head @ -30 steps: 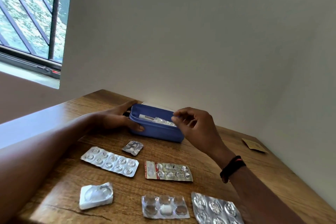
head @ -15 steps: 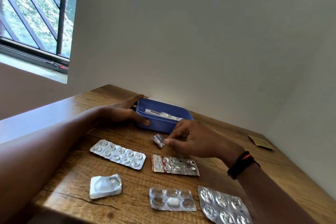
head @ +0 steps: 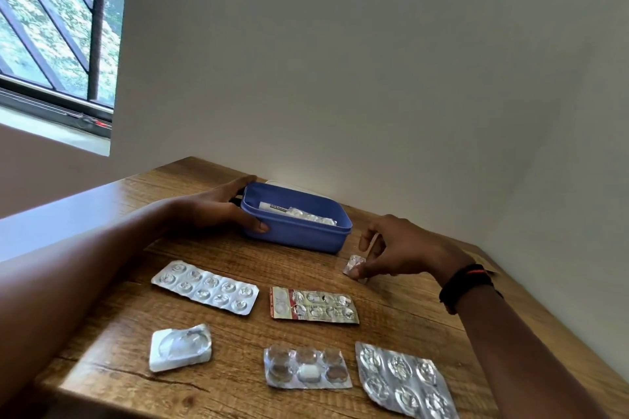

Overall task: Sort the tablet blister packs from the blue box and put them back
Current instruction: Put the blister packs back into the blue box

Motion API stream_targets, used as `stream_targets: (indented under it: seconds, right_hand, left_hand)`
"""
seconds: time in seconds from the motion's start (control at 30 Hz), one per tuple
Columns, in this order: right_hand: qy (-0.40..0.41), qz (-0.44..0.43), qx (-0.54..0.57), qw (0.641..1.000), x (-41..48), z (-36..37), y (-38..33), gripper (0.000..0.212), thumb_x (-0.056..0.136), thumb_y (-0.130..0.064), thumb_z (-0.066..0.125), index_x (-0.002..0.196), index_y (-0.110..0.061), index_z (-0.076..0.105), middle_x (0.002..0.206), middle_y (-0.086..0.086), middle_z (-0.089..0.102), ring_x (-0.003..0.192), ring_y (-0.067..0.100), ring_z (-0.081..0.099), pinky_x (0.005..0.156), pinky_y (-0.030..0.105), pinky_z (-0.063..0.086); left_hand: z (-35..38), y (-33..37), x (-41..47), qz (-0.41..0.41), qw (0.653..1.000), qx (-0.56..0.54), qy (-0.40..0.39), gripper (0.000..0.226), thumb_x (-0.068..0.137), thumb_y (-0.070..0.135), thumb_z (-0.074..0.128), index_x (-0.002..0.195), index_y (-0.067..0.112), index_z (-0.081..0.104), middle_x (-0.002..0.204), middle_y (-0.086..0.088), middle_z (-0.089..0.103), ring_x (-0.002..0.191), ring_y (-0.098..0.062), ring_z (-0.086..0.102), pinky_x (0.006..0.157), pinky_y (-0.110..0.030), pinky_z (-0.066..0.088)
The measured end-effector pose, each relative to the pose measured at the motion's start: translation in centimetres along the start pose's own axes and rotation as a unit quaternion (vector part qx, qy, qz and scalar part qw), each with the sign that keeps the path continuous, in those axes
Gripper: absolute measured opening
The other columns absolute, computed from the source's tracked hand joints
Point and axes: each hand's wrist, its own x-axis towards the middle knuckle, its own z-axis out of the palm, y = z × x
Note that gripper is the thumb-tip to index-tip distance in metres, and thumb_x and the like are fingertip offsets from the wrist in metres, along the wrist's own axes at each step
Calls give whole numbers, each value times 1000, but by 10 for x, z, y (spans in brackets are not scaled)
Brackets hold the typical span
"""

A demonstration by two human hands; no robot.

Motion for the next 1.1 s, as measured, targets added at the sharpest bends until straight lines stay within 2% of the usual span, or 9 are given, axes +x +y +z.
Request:
stream_targets:
  seconds: [0.13, 0.27, 0.33, 0.47, 0.63, 0.73, 0.83, 0.97, 1.1]
  right_hand:
    - [0, -1, 42, 999, 1, -3, 5, 54, 65, -25, 89, 110, -16, 59, 90, 5, 68, 68, 16, 64, 56, 25, 53]
    - [34, -59, 131, 989, -3, -12, 15, 27, 74, -19, 83, 96, -9, 73, 81, 10, 75, 65, 16, 67, 55, 22, 53]
    - [85, -80, 197, 974, -5, -16, 17, 22, 78, -18, 79, 96, -7, 74, 80, 12, 75, 62, 12, 66, 55, 22, 53]
    - [240, -128, 300, 915, 0, -16, 10, 25, 78, -13, 79, 100, -5, 70, 75, 18, 74, 56, 13, 65, 56, 22, 54]
    - [363, -193, 224, 884, 7, -3, 0, 14, 75, -9, 81, 83, -12, 70, 78, -1, 73, 71, 6, 70, 67, 17, 55]
    - [443, -312, 161, 825, 7, 2, -4, 13, 74, 4, 79, 78, -5, 70, 88, 2, 73, 85, 7, 70, 77, 21, 57]
    - [491, -373, 99, 781, 7, 4, -6, 13, 73, 9, 77, 78, -1, 69, 98, 7, 71, 96, 8, 67, 82, 18, 53]
    - [501, -377, 77, 775, 8, 5, -8, 14, 73, 8, 78, 77, -3, 70, 97, 7, 67, 94, 7, 63, 80, 13, 49]
    - [495, -377, 108, 775, 10, 8, -10, 11, 78, -3, 78, 87, -7, 74, 93, 2, 70, 89, 6, 66, 79, 16, 53]
  left_hand:
    - [0, -1, 1, -3, 1000, -3, -6, 115, 56, 39, 86, 150, 24, 22, 144, -2, 45, 127, -20, 45, 110, -39, 38]
    - [0, -1, 1, 5, 1000, -9, -8, 110, 57, 38, 85, 149, 26, 25, 142, -1, 47, 124, -17, 47, 101, -31, 41]
    - [-1, -1, 2, 3, 1000, -7, -7, 110, 56, 40, 79, 149, 27, 23, 142, 1, 45, 124, -17, 46, 103, -33, 40]
    - [-2, -4, 2, 4, 1000, -7, -8, 114, 52, 44, 80, 150, 28, 23, 143, 1, 46, 125, -17, 47, 108, -37, 39]
    - [-3, -6, 3, -4, 1000, -14, -7, 128, 41, 52, 83, 151, 29, 21, 146, -1, 44, 130, -21, 45, 113, -46, 35]
    - [-3, -8, 4, 4, 1000, -15, -14, 126, 41, 54, 83, 150, 30, 24, 144, -1, 47, 129, -19, 47, 113, -46, 36]
    - [-3, -8, 4, 5, 1000, -10, -9, 128, 40, 55, 82, 151, 31, 21, 145, 0, 45, 129, -18, 45, 113, -43, 36]
    - [-2, -7, 3, 7, 1000, -13, -7, 127, 40, 55, 82, 150, 31, 22, 145, 0, 45, 128, -18, 46, 112, -41, 37]
    - [-2, -7, 4, 15, 1000, -15, -9, 123, 42, 53, 82, 148, 30, 26, 141, -1, 48, 127, -19, 48, 111, -44, 38]
